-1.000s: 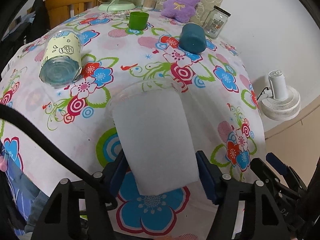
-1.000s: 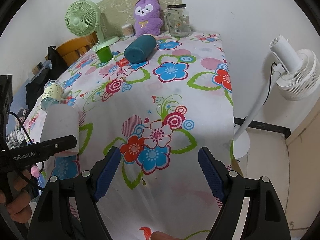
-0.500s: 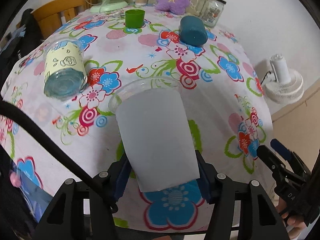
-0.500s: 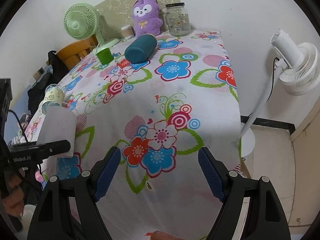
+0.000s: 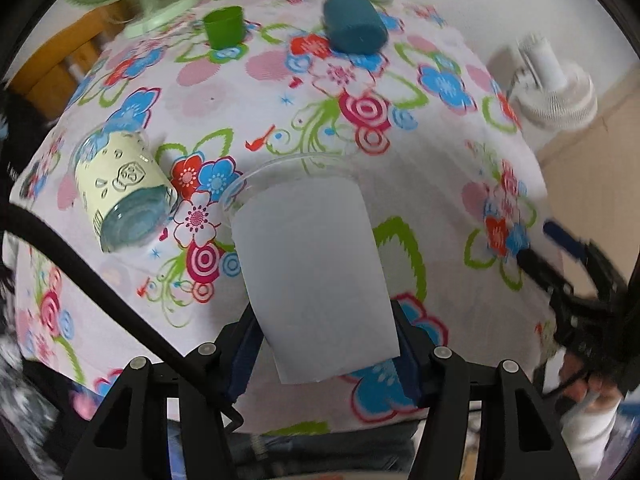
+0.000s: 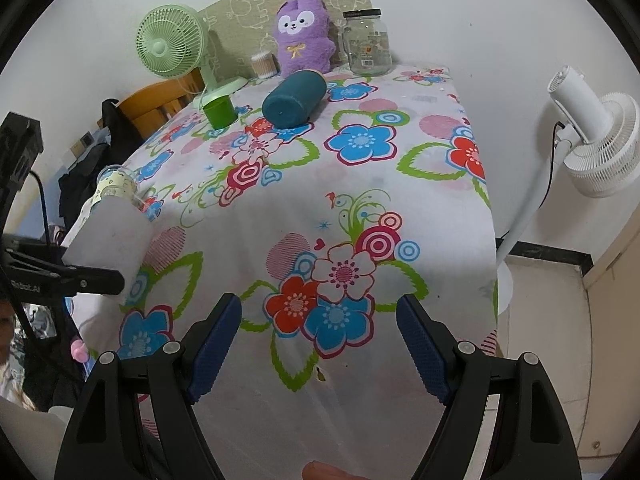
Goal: Flip cup upside down
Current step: 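Rotate the left gripper to turn the white cup rim-down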
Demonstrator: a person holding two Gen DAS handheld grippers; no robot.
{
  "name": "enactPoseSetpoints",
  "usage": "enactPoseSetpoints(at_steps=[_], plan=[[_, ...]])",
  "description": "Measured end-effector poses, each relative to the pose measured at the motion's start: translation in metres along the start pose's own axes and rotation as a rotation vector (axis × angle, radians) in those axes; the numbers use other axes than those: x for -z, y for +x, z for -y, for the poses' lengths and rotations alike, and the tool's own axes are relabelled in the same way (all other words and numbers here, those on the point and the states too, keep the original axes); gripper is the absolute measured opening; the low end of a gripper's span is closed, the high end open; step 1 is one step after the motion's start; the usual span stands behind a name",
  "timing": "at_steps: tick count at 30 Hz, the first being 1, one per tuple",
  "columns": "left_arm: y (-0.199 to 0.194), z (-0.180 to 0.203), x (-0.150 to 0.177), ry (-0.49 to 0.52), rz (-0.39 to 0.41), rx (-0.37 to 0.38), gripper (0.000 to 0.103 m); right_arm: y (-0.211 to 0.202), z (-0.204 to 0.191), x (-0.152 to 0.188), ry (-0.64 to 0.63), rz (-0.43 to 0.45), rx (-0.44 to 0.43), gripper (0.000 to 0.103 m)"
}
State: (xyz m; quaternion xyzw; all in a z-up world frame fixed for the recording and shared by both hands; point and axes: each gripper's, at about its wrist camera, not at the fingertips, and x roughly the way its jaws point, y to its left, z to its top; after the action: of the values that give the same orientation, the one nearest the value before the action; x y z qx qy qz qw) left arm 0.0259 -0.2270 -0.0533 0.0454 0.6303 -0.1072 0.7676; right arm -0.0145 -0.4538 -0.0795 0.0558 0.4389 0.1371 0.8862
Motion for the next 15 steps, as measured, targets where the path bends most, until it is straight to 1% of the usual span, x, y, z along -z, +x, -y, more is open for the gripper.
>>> enactPoseSetpoints(at_steps=[3,5,6,8,9,11,12,15], plan=[[-0.002,0.0,-0.008,0.092,-0.09,-0.026,0.061,0.0,-0.003,0.0,-0.007,0.0,-0.006,0.082],[-0.003,0.0,-0.013,0.134,-0.141,-0.044,0.061,0.0,-0.006,0.001,-0.013,0.001,-0.009,0.082],[-0.004,0.001,-0.017,0.174,-0.182,-0.054,0.061,0.0,-0.007,0.001,-0.016,0.0,-0.011,0.082],[-0.005,0.002,-0.023,0.215,-0.24,-0.059,0.061,0.001,-0.009,0.001,-0.023,-0.001,-0.016,0.082],[-0.004,0.004,-0.026,0.249,-0.287,-0.06,0.061,0.002,-0.01,0.002,-0.026,-0.004,-0.016,0.082],[-0.005,0.006,-0.031,0.279,-0.329,-0.076,0.061,0.003,-0.012,0.002,-0.033,-0.005,-0.015,0.082],[-0.005,0.008,-0.034,0.312,-0.371,-0.076,0.061,0.003,-0.013,0.002,-0.036,-0.005,-0.015,0.082],[-0.004,0.009,-0.042,0.334,-0.475,-0.058,0.061,0.003,-0.016,0.002,-0.043,-0.001,-0.017,0.082]])
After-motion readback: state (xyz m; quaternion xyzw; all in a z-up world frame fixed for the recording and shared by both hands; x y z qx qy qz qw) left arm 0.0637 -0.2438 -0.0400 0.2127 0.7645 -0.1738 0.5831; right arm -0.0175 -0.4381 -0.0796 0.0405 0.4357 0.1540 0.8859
